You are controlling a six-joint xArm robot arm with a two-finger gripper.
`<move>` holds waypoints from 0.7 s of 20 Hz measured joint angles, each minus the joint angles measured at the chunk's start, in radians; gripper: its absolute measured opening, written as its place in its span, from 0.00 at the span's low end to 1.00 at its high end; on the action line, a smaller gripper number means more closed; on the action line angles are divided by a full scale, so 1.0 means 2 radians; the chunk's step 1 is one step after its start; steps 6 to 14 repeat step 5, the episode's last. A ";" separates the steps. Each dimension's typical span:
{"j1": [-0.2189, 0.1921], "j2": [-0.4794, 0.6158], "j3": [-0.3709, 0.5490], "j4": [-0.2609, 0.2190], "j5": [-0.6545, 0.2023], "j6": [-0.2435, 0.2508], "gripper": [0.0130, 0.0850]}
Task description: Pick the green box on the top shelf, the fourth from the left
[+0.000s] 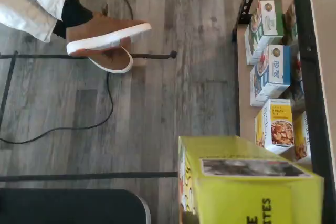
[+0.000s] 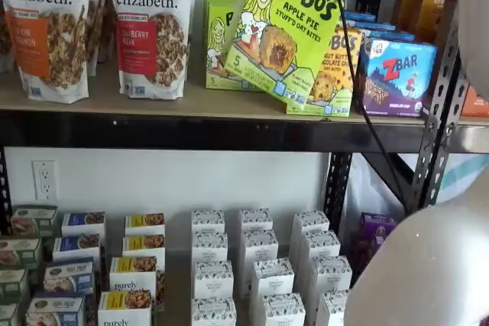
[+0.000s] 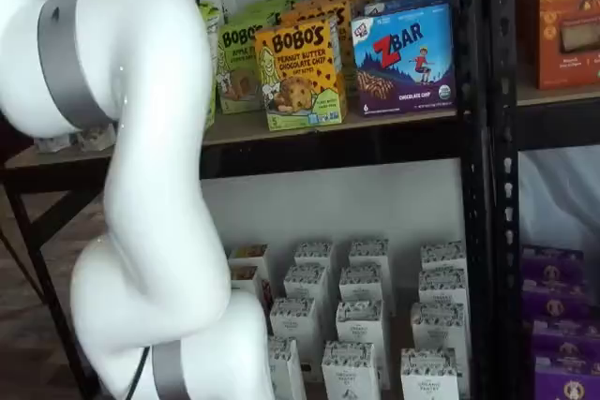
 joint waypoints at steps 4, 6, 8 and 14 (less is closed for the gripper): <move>0.000 -0.005 0.006 0.001 -0.002 0.000 0.00; 0.000 -0.007 0.008 0.001 -0.003 0.000 0.00; 0.000 -0.007 0.008 0.001 -0.003 0.000 0.00; 0.000 -0.007 0.008 0.001 -0.003 0.000 0.00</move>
